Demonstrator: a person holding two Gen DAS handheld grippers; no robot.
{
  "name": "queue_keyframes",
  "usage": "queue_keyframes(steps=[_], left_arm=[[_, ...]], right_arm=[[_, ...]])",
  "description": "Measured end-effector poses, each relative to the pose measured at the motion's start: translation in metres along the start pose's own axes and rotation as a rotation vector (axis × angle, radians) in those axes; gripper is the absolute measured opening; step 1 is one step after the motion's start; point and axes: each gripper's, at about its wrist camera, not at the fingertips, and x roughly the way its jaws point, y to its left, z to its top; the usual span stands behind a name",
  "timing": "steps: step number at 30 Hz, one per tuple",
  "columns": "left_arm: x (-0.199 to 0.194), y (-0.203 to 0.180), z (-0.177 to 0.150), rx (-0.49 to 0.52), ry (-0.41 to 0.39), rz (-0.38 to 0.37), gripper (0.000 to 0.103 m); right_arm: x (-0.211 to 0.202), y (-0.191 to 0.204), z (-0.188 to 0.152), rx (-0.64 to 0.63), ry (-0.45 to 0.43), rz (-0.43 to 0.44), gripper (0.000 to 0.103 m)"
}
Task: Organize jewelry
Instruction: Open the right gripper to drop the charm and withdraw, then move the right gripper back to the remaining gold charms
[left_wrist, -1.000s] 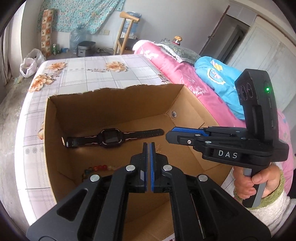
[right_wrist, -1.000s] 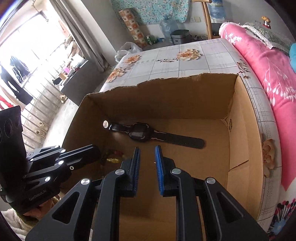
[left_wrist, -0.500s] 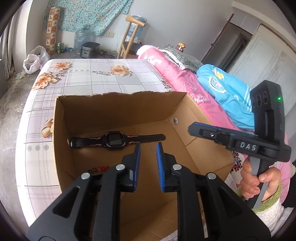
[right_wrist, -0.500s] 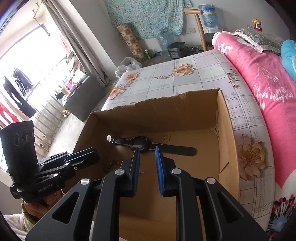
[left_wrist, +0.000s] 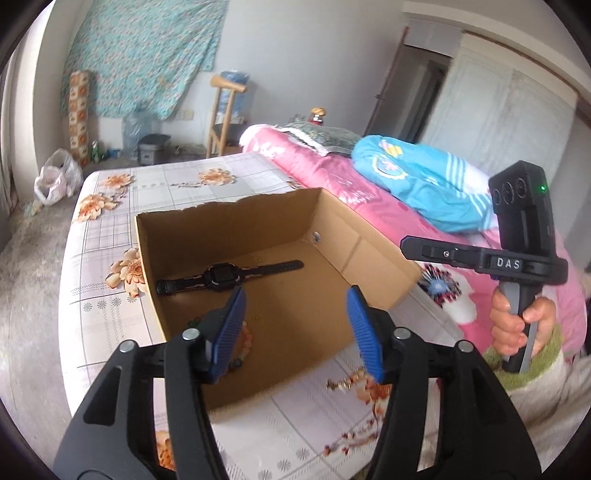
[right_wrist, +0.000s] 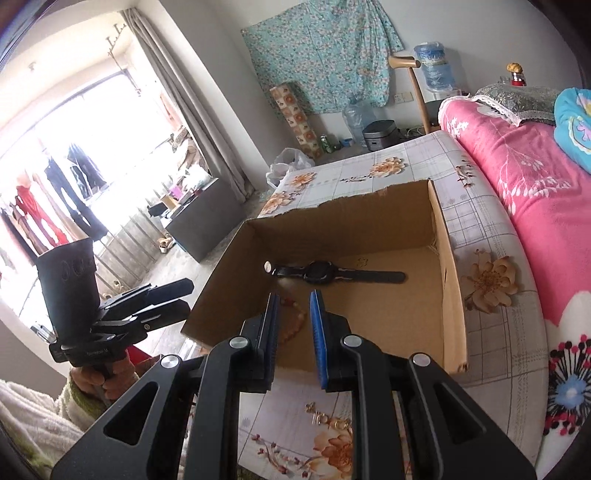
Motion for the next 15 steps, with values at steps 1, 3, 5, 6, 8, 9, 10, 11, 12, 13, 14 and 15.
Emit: queue_keyframes(steps=[1, 3, 5, 6, 8, 9, 10, 11, 12, 13, 14, 15], left_arm=[[-0.006, -0.005, -0.007, 0.027, 0.0, -0.006, 0.059], [-0.014, -0.015, -0.022, 0.074, 0.013, -0.02, 0.062], [-0.019, -0.023, -0.035, 0.11, 0.033, -0.031, 0.063], [-0.019, -0.028, -0.042, 0.123, 0.045, -0.038, 0.064], [-0.015, -0.033, -0.054, 0.129, 0.076, -0.05, 0.065], [-0.01, -0.035, -0.059, 0.133, 0.09, -0.048, 0.065], [-0.004, -0.036, -0.065, 0.133, 0.104, -0.039, 0.065], [0.004, -0.036, -0.071, 0.13, 0.123, -0.023, 0.065], [0.012, -0.036, -0.076, 0.133, 0.136, 0.001, 0.065], [0.02, -0.036, -0.081, 0.138, 0.146, 0.03, 0.065], [0.027, -0.036, -0.085, 0.141, 0.159, 0.055, 0.064], [0.037, -0.035, -0.09, 0.139, 0.181, 0.081, 0.064]], right_arm=[[-0.006, 0.002, -0.011, -0.008, -0.004, 0.001, 0.018], [-0.013, 0.003, -0.03, -0.013, -0.002, -0.004, 0.018], [-0.016, 0.002, -0.052, 0.001, 0.013, -0.009, 0.018], [-0.016, 0.001, -0.061, 0.014, 0.026, -0.005, 0.018], [-0.011, -0.002, -0.078, 0.041, 0.056, 0.001, 0.018], [-0.007, -0.002, -0.086, 0.054, 0.076, -0.002, 0.018], [-0.002, -0.003, -0.093, 0.06, 0.094, -0.012, 0.018], [0.003, -0.004, -0.099, 0.064, 0.109, -0.023, 0.018], [0.01, -0.006, -0.106, 0.075, 0.133, -0.032, 0.018], [0.018, -0.007, -0.113, 0.086, 0.155, -0.043, 0.018], [0.024, -0.009, -0.119, 0.097, 0.168, -0.05, 0.018], [0.029, -0.009, -0.123, 0.107, 0.18, -0.048, 0.018]])
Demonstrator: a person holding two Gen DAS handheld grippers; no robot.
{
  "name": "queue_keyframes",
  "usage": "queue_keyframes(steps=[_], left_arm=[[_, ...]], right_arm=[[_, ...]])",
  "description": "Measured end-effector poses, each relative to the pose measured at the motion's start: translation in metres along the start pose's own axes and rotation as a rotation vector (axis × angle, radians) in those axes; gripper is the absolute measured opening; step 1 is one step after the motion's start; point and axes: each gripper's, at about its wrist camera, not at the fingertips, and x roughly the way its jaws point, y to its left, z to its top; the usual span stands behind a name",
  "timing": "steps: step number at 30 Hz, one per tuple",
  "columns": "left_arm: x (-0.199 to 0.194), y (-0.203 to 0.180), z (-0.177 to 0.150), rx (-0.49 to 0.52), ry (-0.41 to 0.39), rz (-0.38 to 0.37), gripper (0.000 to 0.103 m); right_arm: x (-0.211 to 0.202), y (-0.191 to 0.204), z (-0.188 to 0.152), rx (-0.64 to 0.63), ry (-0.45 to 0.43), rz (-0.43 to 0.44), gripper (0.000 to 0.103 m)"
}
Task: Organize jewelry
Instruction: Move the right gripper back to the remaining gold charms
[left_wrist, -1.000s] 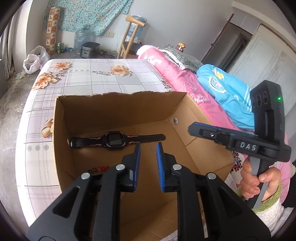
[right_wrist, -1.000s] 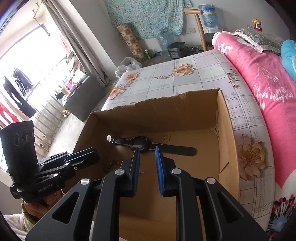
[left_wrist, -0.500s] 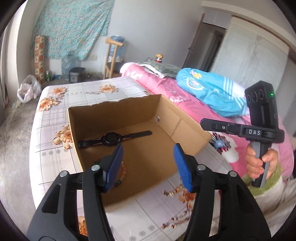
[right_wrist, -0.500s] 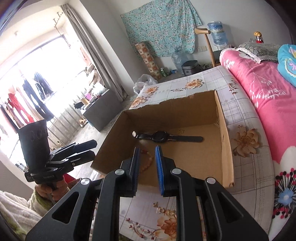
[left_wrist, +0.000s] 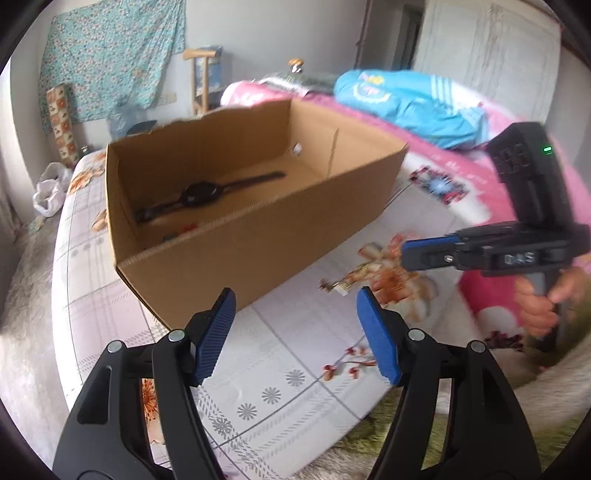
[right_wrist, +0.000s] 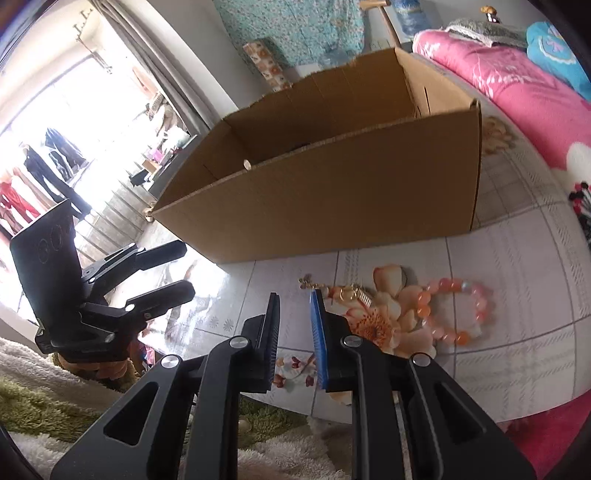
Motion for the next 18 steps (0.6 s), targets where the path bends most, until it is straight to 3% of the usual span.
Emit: queue_keyframes(steps=[5, 8, 18], left_arm=[[0.026, 0.0, -0.004, -0.023, 0.04, 0.005, 0.058], [0.035, -0.004, -0.008, -0.002, 0.054, 0.01, 0.054], [0.049, 0.002, -0.013, -0.024, 0.079, -0.022, 0.042]], right_arm=[[0.029, 0.005, -0.01, -0.028, 0.055, -0.057, 0.018], [0.04, 0.012, -0.01, -0.079, 0.053, -0.122, 0.018], [0.064, 0.023, 0.001, -0.162, 0.07, -0.221, 0.017]])
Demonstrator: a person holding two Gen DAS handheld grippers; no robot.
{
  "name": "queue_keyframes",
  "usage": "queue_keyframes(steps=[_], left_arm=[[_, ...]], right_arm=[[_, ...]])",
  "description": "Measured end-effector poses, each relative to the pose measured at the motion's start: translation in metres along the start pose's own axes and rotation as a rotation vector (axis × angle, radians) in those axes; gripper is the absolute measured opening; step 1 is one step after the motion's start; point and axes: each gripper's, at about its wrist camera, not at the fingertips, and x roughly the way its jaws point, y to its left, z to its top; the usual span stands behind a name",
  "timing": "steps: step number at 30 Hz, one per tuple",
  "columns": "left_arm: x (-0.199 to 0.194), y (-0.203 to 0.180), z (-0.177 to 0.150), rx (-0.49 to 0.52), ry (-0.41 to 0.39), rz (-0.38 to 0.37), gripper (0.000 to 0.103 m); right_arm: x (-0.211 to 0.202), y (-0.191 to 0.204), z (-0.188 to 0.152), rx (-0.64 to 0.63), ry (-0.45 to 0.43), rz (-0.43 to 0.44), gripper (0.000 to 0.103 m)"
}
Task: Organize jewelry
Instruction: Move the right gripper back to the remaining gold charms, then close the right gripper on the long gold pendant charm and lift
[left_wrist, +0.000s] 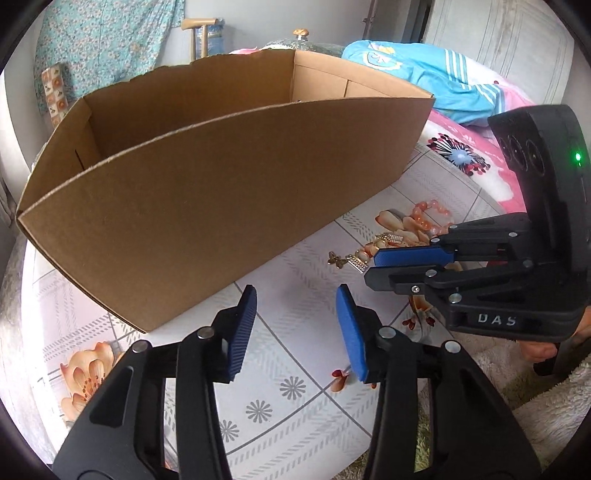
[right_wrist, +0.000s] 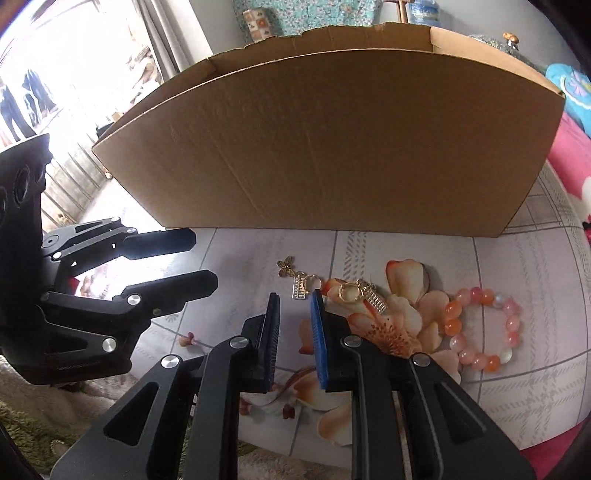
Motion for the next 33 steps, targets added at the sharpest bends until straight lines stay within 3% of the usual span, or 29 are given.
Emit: queue_keyframes(steps=[11, 17, 25, 33], left_arm=[[0.003, 0.007, -0.001, -0.024, 0.001, -0.018, 0.041], [0.003, 0.005, -0.001, -0.025, -0.004, -0.024, 0.041], [0.003, -0.001, 0.001, -0.008, -0.002, -0.03, 0.04], [0.014, -0.014, 0.01, 0.035, 0.001, -0.041, 0.031]], right_arm=[[0.013, 0.034, 0.011, -0.146, -0.017, -0.127, 0.014], [0.017, 0.041, 0.013, -0.166, 0.004, -0.125, 0.005], [0.007, 0.027, 0.003, -0.138, 0.024, -0.093, 0.005], [-0.006, 0.002, -0.011, -0.052, 0.017, -0.08, 0.005]])
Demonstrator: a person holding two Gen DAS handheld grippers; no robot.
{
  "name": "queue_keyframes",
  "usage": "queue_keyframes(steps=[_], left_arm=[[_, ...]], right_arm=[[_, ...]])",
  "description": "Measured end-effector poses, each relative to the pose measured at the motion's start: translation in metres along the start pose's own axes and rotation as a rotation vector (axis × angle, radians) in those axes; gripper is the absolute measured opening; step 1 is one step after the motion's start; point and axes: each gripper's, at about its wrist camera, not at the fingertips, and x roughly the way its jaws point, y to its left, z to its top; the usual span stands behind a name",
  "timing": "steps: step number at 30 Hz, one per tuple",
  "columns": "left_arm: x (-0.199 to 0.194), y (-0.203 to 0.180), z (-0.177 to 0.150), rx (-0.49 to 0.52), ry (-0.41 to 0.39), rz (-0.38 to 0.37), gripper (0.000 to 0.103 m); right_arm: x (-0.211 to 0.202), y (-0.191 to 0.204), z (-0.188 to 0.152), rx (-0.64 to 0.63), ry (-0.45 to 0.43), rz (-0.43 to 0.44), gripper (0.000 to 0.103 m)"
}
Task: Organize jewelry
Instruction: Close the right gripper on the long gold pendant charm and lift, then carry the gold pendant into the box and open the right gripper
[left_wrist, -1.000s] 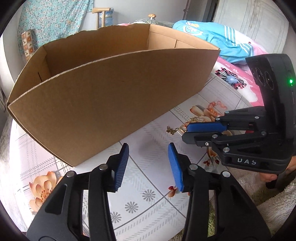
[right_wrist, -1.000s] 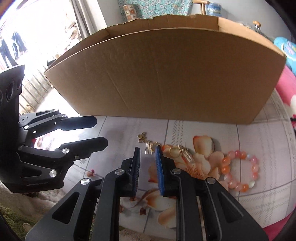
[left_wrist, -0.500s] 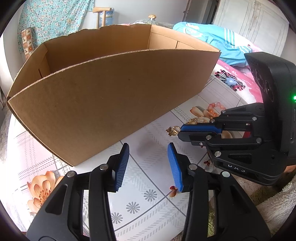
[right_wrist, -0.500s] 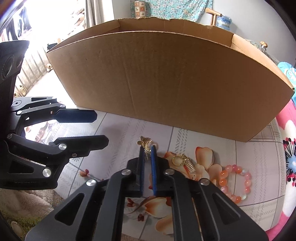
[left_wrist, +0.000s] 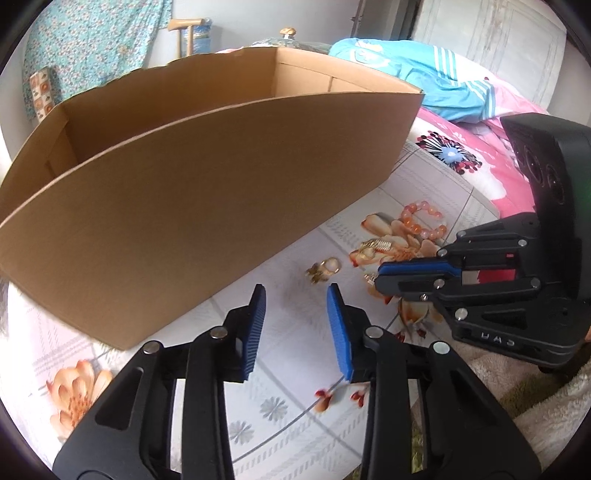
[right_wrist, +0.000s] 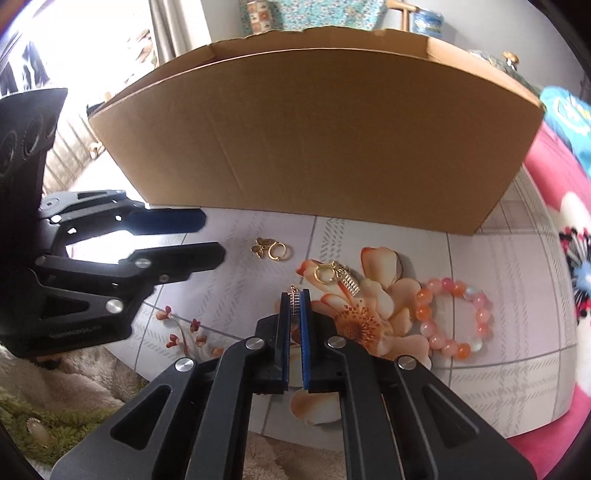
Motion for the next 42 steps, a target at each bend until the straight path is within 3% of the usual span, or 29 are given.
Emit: queue_keyframes(steps=[7, 12, 26, 42], left_arm=[[0.016, -0.014, 0.012, 0.075, 0.021, 0.016, 0.028], [0.025, -0.019, 0.013, 0.117, 0.041, 0.039, 0.016], [0.028, -0.03, 0.011, 0.241, 0.034, 0.035, 0.011], [0.009, -0.027, 0.009, 0.204, 0.012, 0.005, 0.011]], right_arm=[[0.0, -0.005, -0.003, 0.02, -0.017, 0.014, 0.005], [-0.002, -0.008, -0.006, 0.029, -0.023, 0.026, 0.005], [-0.005, -0.022, -0.006, 0.045, -0.025, 0.047, 0.005], [-0.004, -0.022, -0.003, 0.042, -0.025, 0.049, 0.005]])
